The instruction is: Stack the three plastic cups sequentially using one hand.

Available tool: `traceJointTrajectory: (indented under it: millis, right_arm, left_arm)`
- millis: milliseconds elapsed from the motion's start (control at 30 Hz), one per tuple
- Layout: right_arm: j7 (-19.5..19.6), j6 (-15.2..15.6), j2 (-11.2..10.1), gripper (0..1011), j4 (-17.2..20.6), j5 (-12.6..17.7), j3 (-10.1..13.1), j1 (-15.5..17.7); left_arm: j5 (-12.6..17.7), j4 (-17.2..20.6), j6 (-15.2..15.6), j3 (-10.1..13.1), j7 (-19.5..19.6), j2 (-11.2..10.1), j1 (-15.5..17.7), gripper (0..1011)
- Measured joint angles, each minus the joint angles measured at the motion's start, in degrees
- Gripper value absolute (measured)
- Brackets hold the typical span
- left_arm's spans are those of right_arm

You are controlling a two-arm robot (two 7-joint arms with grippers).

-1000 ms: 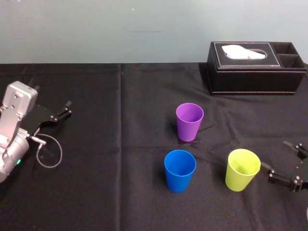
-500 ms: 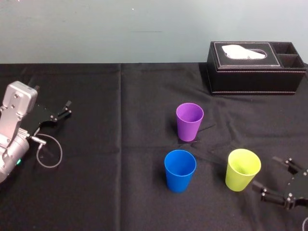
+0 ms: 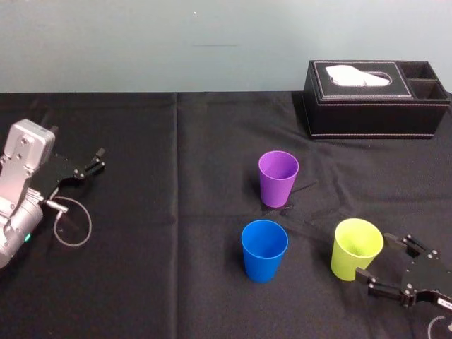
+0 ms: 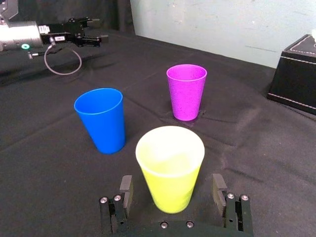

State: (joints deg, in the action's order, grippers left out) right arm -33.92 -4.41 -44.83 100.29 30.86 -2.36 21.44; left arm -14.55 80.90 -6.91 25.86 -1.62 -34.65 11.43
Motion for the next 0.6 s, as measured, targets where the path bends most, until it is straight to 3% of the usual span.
traceJointTrajectory:
  millis: [600]
  right_arm:
    - [-0.1,1.2,0.8,1002,-2.2,0.1,-4.8,-6.5]
  left_arm:
    - [0.0,0.0,0.0,0.0,0.0,0.0,0.0,1011]
